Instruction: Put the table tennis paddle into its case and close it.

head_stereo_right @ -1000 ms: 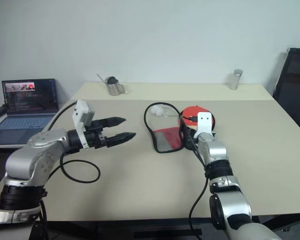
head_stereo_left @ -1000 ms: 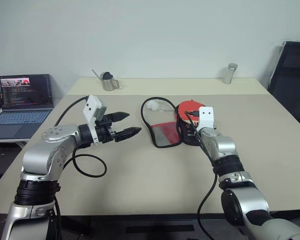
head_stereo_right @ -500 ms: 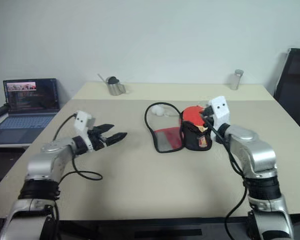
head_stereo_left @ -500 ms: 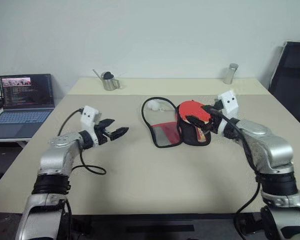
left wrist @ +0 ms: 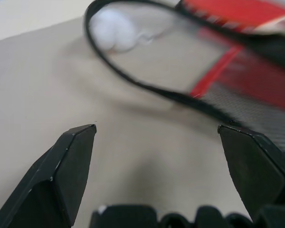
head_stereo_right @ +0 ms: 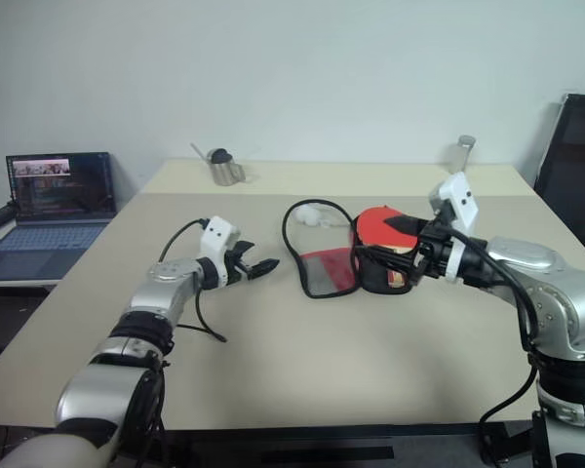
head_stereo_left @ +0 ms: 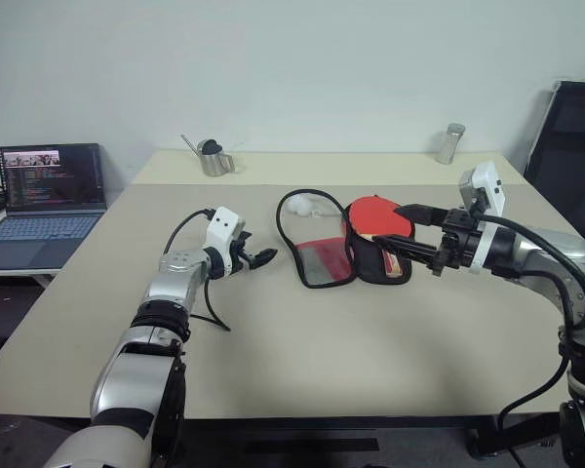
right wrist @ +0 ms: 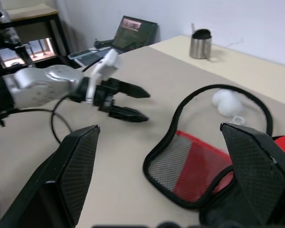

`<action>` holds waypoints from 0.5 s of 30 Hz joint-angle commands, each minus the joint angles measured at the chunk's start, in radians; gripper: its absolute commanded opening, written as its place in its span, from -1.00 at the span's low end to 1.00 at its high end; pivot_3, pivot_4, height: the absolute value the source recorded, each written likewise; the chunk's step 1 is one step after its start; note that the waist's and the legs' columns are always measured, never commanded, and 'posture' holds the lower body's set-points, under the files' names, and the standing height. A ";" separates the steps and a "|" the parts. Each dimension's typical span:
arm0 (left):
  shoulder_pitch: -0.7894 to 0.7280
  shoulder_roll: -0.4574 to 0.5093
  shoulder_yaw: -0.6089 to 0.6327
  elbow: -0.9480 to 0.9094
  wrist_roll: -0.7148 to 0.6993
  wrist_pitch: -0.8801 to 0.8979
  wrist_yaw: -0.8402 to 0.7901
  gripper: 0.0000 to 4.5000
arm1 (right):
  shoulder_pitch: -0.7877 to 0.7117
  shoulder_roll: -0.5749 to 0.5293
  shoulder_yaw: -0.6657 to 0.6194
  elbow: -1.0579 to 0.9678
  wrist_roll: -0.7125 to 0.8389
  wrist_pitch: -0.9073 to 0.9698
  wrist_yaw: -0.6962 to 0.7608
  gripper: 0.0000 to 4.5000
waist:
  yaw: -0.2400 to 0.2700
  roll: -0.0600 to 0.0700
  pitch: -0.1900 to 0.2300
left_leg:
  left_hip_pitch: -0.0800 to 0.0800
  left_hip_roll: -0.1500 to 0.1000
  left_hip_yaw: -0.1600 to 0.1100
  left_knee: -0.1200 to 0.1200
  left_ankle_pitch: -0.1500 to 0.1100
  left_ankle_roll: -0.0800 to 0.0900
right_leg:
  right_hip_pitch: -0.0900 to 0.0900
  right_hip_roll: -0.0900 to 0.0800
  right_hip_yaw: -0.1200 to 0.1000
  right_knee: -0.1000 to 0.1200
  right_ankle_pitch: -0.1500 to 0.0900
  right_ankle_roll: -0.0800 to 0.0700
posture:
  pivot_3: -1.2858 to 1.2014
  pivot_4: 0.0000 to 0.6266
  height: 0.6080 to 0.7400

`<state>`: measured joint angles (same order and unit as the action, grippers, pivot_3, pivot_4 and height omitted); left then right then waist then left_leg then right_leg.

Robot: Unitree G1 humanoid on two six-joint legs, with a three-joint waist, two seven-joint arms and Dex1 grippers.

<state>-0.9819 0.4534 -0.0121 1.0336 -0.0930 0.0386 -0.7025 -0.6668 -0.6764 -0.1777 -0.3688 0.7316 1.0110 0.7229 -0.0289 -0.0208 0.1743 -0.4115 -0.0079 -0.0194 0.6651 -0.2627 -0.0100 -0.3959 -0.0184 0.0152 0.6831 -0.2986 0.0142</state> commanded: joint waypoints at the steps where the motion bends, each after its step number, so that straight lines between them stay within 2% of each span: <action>1: -0.072 -0.006 0.017 0.090 0.039 -0.083 0.086 1.00 | 0.002 -0.016 -0.040 -0.046 0.039 0.006 -0.019 0.99 | 0.001 0.000 0.000 | 0.000 0.000 0.000 0.000 0.000 0.000 | 0.000 0.000 0.000 0.000 0.000 0.000 | 0.03 -0.52 1.00; 15: -0.141 -0.113 0.042 0.276 0.100 -0.105 0.249 1.00 | 0.015 -0.034 -0.056 -0.068 0.093 0.009 -0.081 0.99 | 0.005 -0.001 0.000 | -0.006 -0.001 0.001 0.002 0.000 0.000 | -0.008 0.000 0.001 0.005 0.000 0.000 | 0.03 -0.52 1.00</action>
<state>-1.0909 0.3394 0.0141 1.3099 -0.0021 -0.0557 -0.4731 -0.6467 -0.6948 -0.1967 -0.3930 0.8027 1.0191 0.6484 -0.0244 -0.0213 0.1743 -0.4179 -0.0085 -0.0181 0.6672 -0.2625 -0.0102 -0.4045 -0.0188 0.0162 0.6887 -0.2986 0.0143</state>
